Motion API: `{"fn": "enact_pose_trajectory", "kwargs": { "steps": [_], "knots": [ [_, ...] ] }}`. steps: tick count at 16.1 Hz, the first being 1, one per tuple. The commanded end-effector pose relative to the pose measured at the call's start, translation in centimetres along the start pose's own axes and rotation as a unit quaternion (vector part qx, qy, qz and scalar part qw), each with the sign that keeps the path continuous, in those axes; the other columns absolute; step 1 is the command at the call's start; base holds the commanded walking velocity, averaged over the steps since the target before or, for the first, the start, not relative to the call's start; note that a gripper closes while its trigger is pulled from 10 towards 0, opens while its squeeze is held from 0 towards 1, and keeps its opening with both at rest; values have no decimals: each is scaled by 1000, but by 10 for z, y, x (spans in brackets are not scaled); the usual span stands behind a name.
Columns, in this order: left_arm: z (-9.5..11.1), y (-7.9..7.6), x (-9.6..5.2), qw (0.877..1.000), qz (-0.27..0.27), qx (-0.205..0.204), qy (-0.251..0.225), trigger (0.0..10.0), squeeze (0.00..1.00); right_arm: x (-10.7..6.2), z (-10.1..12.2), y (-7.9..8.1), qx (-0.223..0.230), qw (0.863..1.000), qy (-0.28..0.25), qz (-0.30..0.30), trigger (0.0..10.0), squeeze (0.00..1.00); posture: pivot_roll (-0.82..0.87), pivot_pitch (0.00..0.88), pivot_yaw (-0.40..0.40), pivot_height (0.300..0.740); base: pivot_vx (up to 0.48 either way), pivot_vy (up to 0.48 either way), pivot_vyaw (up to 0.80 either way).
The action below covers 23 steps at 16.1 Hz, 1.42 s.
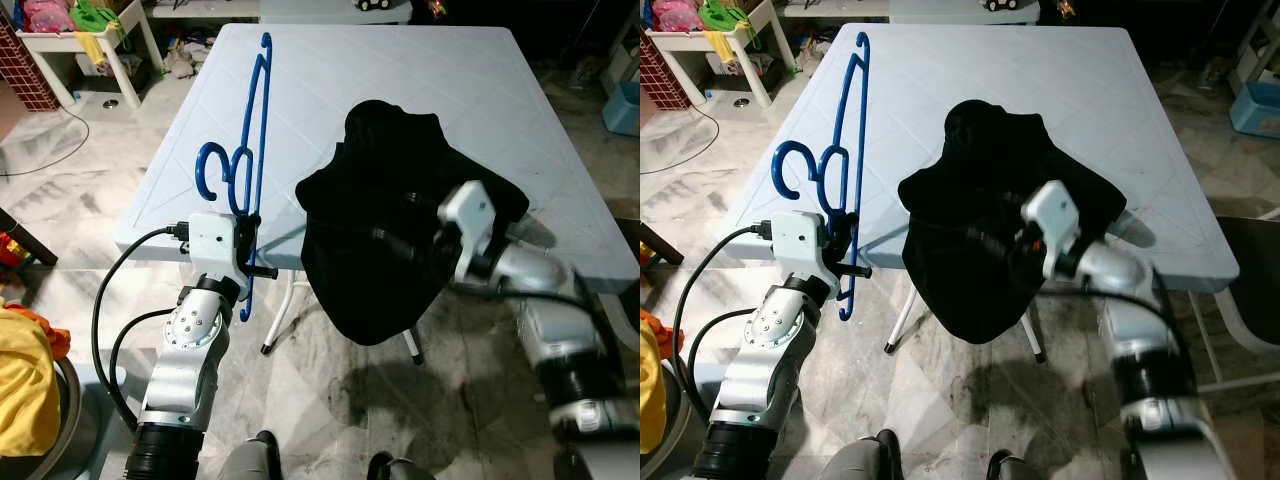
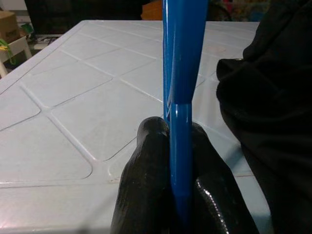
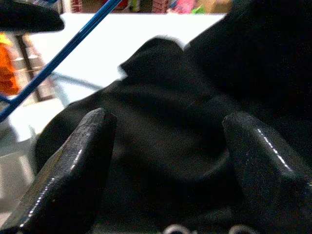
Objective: Hang hanger
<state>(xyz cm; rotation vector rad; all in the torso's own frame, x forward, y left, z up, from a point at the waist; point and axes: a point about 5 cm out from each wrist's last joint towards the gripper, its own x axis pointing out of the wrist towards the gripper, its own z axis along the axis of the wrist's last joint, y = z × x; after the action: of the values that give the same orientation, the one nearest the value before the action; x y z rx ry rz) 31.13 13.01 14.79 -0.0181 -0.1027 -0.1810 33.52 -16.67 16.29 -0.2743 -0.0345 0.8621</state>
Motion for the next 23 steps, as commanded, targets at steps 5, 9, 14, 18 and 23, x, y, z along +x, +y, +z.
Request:
{"fn": "enact_pose_trajectory", "kwargs": {
  "steps": [5, 9, 14, 18, 23],
  "knots": [
    [-3, -2, 1, 1000, -7, -4, 6, 10000, 0, 2, -9, 32, 31, 999, 14, 39, 10000, 1000, 28, 145, 68, 740, 0, 0, 0],
    [-3, -4, 2, 1000, -13, -6, 5, 10000, 0, 27, -14, 41, 36, 997, 3, -65, 10000, 1000, 22, 144, 69, 740, 0, 0, 0],
    [-3, -2, 0, 1000, -6, -6, 4, 10000, 0, 41, -32, 46, 50, 989, 63, -127, 0, 0, 42, 146, 60, 740, 0, 0, 0],
    [-2, -2, 0, 1000, -5, -7, 4, 10000, 0, 51, -35, 28, 43, 973, 97, -205, 0, 0, 48, 153, 54, 740, 0, 0, 0],
    [-1, -2, -1, 1000, -4, -7, -1, 10000, 0, 61, -8, -21, 80, 950, 76, -292, 0, 0, 73, 153, 45, 740, 0, 0, 0]
  ]
}}
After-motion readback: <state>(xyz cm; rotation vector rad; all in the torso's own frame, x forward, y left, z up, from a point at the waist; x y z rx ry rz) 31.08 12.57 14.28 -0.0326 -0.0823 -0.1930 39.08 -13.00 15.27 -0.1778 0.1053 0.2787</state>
